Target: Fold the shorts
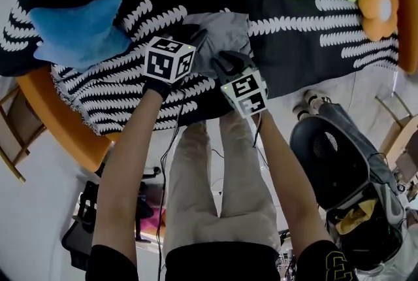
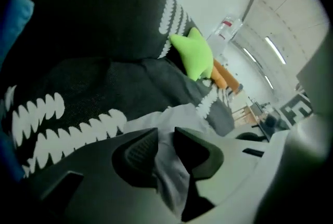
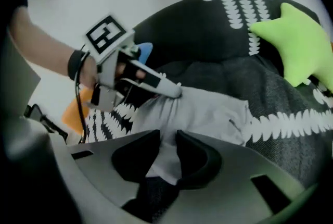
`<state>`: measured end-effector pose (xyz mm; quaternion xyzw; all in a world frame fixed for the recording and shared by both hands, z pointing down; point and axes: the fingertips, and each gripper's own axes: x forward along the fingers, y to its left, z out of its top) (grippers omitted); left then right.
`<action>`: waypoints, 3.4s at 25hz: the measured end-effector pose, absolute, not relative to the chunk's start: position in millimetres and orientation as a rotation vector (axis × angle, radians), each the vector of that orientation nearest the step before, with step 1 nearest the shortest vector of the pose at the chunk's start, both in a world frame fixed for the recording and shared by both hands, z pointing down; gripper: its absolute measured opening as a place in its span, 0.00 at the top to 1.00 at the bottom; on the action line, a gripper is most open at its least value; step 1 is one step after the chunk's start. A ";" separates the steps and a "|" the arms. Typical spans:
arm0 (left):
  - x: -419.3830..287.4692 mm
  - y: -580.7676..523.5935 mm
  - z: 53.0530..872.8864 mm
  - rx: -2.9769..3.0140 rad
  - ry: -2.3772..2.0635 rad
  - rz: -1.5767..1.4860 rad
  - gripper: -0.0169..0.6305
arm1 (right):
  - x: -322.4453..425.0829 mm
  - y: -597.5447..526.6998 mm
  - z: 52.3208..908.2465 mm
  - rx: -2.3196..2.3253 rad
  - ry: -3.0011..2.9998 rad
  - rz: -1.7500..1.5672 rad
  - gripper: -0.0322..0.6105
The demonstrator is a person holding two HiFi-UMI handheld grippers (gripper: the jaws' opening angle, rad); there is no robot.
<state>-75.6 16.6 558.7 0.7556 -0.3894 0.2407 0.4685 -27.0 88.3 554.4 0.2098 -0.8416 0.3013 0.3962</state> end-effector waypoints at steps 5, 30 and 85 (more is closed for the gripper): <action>-98.4 15.9 550.9 1.827 -0.995 0.422 0.81 | -32.4 114.5 561.6 0.518 -2.174 0.704 0.76; -96.8 266.9 32.5 2.443 -1.270 0.571 0.95 | -0.2 253.9 42.6 1.095 -2.388 0.568 0.93; -131.5 391.7 -215.6 2.591 -1.772 0.056 0.95 | 26.1 360.8 -188.8 1.327 -2.661 0.044 0.93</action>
